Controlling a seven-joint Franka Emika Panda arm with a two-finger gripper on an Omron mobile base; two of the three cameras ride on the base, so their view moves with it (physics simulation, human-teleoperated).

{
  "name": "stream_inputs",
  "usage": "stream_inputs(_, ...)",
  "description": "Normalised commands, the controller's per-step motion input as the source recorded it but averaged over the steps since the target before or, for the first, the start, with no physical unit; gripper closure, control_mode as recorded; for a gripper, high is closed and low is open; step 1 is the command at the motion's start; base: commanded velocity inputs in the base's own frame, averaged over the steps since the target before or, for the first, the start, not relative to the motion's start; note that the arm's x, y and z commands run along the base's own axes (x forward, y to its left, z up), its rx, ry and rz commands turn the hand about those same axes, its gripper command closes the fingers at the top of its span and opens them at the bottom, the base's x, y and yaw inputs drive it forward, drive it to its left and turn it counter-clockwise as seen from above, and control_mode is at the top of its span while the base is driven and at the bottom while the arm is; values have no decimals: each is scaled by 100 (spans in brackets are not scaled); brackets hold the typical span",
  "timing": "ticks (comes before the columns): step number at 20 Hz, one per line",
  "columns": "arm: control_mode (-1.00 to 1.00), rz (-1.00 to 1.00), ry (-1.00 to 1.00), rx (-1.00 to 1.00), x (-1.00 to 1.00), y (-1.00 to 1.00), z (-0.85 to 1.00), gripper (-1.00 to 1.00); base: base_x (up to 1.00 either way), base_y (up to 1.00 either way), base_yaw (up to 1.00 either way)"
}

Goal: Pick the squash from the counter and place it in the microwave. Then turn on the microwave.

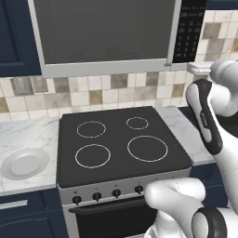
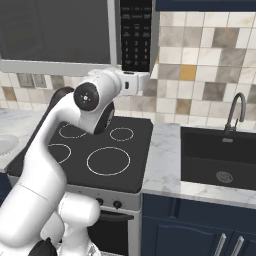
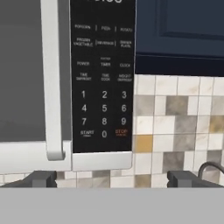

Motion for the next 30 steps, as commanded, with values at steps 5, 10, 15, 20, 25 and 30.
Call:
stream_inputs(5, -100, 4, 0, 0, 13, 0, 0, -100, 0, 0, 0)
stream_inputs(10, -100, 8, 0, 0, 12, 0, 0, -100, 0, 0, 0)
stream_inputs(15, -100, 7, 0, 0, 17, 0, 0, -100, 0, 0, 0)
stream_inputs(20, -100, 0, 0, 0, 18, -8, 0, -100, 0, 0, 0)
stream_inputs(25, -100, 0, 0, 0, 19, -8, 0, -100, 0, 0, 0)
stream_inputs(30, -100, 0, 0, 0, 16, 0, 0, -100, 0, 0, 0)
